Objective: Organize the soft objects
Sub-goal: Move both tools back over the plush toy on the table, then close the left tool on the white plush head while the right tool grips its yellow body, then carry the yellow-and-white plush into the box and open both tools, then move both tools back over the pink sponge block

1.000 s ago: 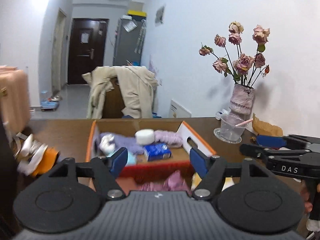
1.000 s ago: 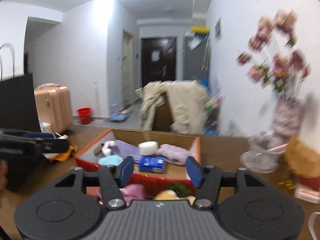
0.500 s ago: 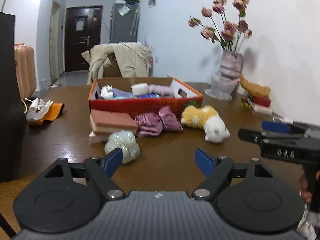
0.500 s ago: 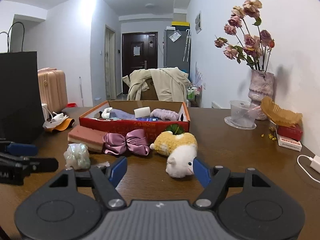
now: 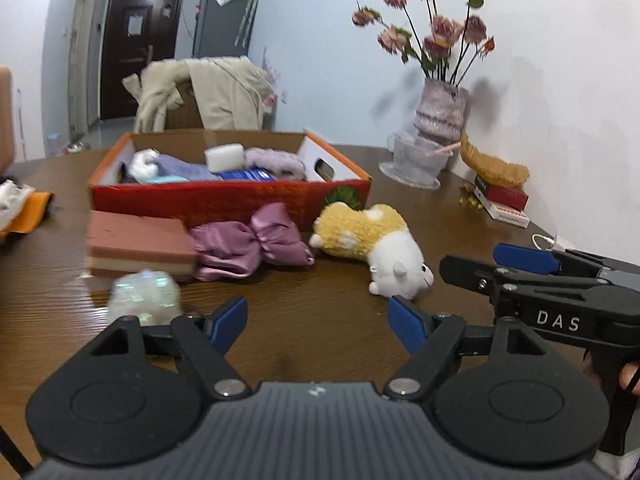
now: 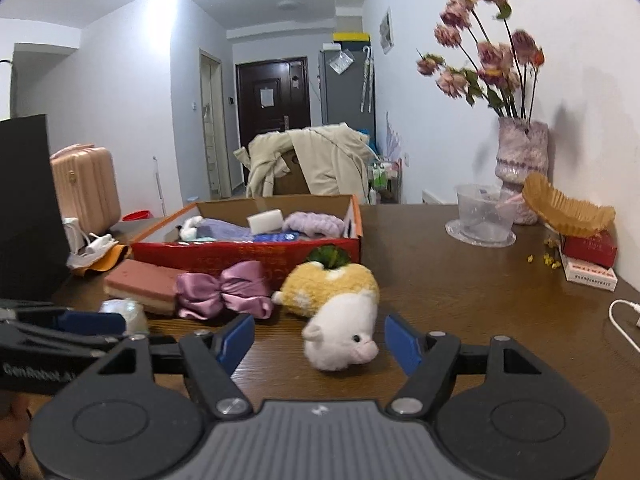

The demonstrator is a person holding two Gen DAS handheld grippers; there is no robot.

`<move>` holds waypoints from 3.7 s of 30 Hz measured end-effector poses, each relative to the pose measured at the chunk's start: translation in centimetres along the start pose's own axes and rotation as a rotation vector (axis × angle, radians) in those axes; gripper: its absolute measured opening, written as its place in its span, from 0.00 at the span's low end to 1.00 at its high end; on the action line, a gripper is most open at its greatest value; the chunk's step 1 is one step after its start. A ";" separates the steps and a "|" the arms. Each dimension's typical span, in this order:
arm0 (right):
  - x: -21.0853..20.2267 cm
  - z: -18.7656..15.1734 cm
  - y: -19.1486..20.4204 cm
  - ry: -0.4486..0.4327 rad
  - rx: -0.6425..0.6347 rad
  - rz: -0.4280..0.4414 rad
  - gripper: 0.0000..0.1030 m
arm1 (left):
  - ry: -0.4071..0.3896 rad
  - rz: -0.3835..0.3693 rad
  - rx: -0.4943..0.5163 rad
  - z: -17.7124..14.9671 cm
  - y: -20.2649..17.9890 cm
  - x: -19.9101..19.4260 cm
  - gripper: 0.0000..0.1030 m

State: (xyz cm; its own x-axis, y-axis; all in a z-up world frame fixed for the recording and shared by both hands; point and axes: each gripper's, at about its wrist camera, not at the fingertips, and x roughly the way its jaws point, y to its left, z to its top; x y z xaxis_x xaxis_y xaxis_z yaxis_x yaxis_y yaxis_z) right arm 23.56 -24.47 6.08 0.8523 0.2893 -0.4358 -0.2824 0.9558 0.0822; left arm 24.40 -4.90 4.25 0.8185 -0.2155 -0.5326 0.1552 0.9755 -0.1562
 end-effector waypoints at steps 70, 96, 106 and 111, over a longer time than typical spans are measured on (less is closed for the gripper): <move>21.0 14.4 -5.3 0.143 0.337 0.257 0.39 | 0.098 -0.148 -0.447 15.6 9.4 15.4 0.41; 10.0 14.8 -0.6 -0.016 -0.010 0.123 0.75 | -0.032 -0.003 -0.076 14.2 8.6 1.8 0.74; -1.0 6.3 3.2 -0.110 -0.121 0.133 0.89 | -0.067 0.120 -0.017 1.7 7.0 -7.0 0.86; -3.2 0.3 4.9 0.004 -0.050 0.200 0.89 | 0.006 0.118 -0.062 -2.0 7.6 -7.9 0.86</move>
State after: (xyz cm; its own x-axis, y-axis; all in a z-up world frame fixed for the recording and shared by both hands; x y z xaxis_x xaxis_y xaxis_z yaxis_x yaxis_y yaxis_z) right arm 19.56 -20.74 8.10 0.7750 0.4731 -0.4190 -0.4677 0.8753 0.1232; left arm 18.05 4.07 5.62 0.8254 -0.1002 -0.5556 0.0234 0.9894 -0.1436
